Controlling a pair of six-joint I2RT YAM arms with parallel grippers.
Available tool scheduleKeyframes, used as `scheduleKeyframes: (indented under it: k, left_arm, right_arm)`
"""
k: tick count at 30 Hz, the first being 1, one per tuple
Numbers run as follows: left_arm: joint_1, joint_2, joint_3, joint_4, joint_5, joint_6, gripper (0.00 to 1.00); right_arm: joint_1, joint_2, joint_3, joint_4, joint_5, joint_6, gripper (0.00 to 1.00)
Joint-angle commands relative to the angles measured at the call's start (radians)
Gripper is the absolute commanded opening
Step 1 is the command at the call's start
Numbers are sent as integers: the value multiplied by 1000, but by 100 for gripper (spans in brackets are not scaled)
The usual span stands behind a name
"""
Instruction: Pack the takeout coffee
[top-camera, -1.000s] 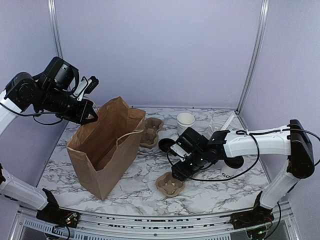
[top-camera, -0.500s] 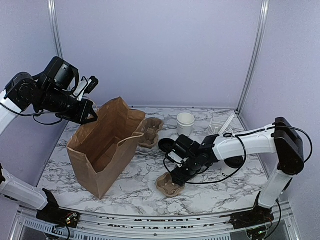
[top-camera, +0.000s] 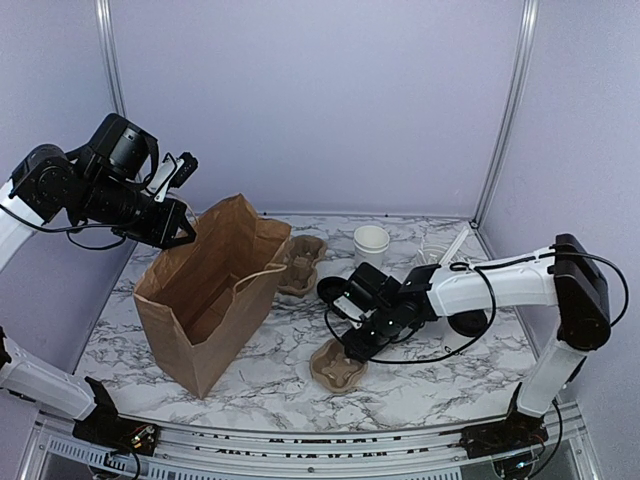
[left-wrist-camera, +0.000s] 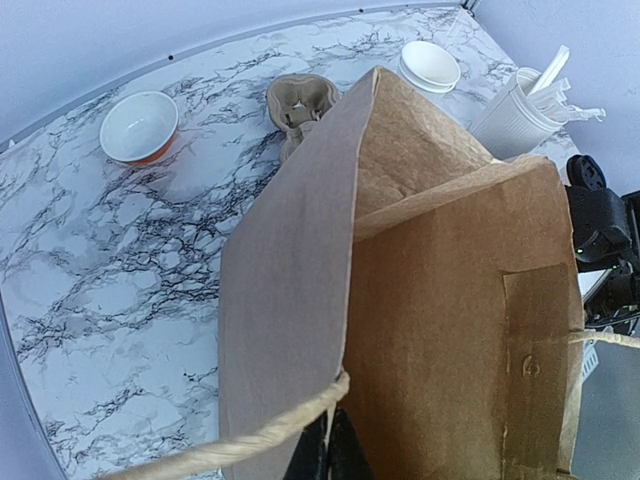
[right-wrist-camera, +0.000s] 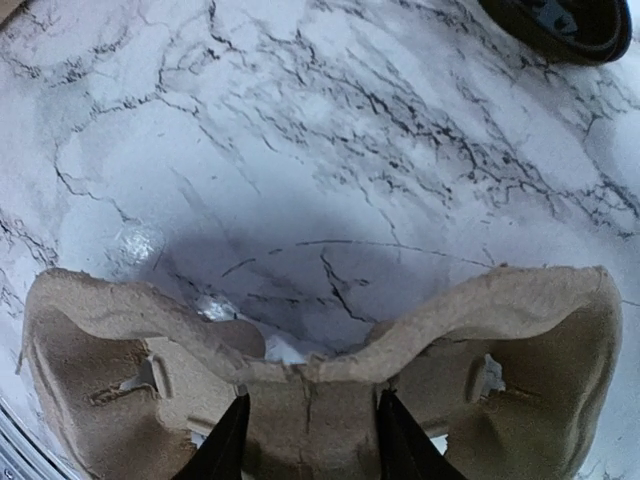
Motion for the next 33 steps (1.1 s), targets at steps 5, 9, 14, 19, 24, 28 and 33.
scheduleKeyframes:
  k: [5,9,14,19,24,28,33]
  left_arm:
    - [-6,4,16,-15,-5,20,0]
    - [-5,3,10,-10,1,24,0]
    - [-6,5,8,-4,12,26,0]
    - [-7,8,4,2,24,28,0]
    - [-11,12,5,9,32,28,0]
    - [-19,21,12,13,35,27,0]
    - [-35,35,25,22,35,9,0]
  right_arm:
    - [5,-172,91,-36,10,22,39]
    - [5,-251,126,-45,14,18,38]
    - [5,-330,194,-66,19,17,38]
    - [5,-389,285,-118,59,4,38]
    - [4,-419,389,-186,115,-28,38]
    - [2,-410,494,-229,134,-67,38]
    - [2,-332,720,-287,107,-117,38]
